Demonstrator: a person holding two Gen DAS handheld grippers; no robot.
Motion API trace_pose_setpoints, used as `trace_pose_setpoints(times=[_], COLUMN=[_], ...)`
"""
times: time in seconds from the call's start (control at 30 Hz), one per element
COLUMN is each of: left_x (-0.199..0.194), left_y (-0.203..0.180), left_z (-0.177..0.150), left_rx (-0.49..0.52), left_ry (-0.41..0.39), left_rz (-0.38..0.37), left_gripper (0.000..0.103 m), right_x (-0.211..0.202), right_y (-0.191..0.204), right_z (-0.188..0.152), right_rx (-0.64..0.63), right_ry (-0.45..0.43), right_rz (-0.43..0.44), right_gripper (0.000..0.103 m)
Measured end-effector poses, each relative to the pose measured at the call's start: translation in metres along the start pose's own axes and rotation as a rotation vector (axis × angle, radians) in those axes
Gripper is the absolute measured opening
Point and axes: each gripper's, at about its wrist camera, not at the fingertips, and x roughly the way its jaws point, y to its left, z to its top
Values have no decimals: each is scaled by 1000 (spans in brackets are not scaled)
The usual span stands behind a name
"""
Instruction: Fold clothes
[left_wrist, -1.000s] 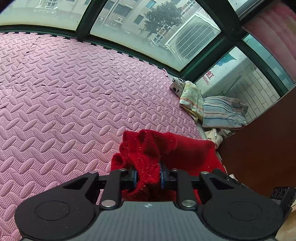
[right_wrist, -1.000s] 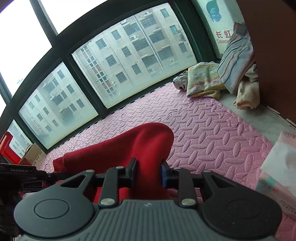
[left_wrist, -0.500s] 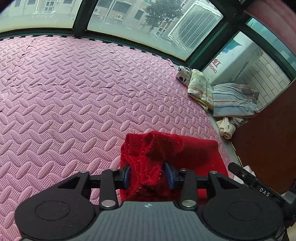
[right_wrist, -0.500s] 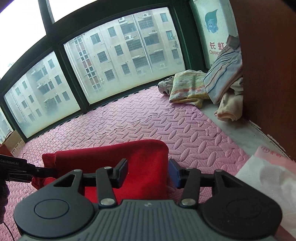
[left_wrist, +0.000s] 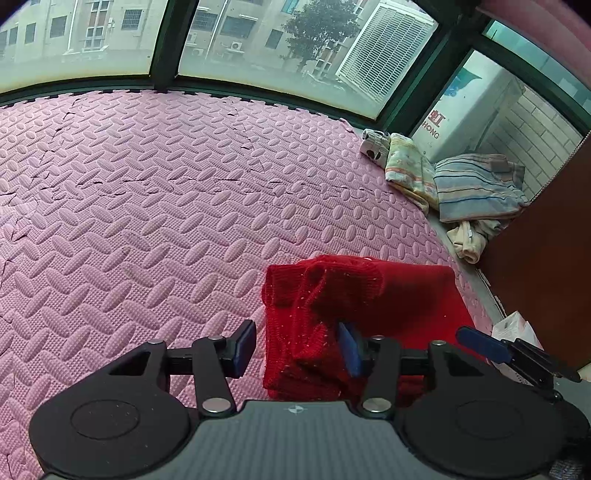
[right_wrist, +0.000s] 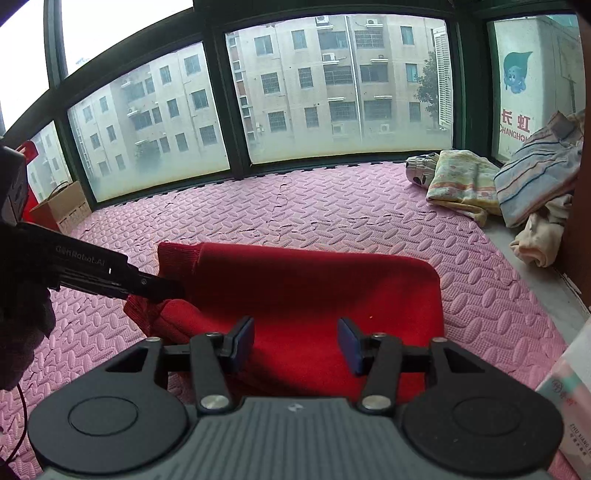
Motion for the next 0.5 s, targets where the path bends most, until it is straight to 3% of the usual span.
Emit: trace_pose_setpoints(times=[0.23, 0.5], left_x=[1, 8], left_y=[-1, 11], left_z=[-1, -3], left_rx=[25, 44], left_ry=[-11, -7], left_rz=[6, 8], left_gripper=[54, 58], right_x=[41, 89], right_y=[18, 30], right_z=[30, 31], right_rx=[-7, -15], right_ry=[23, 85], right_rz=[92, 99], right_gripper=[42, 39])
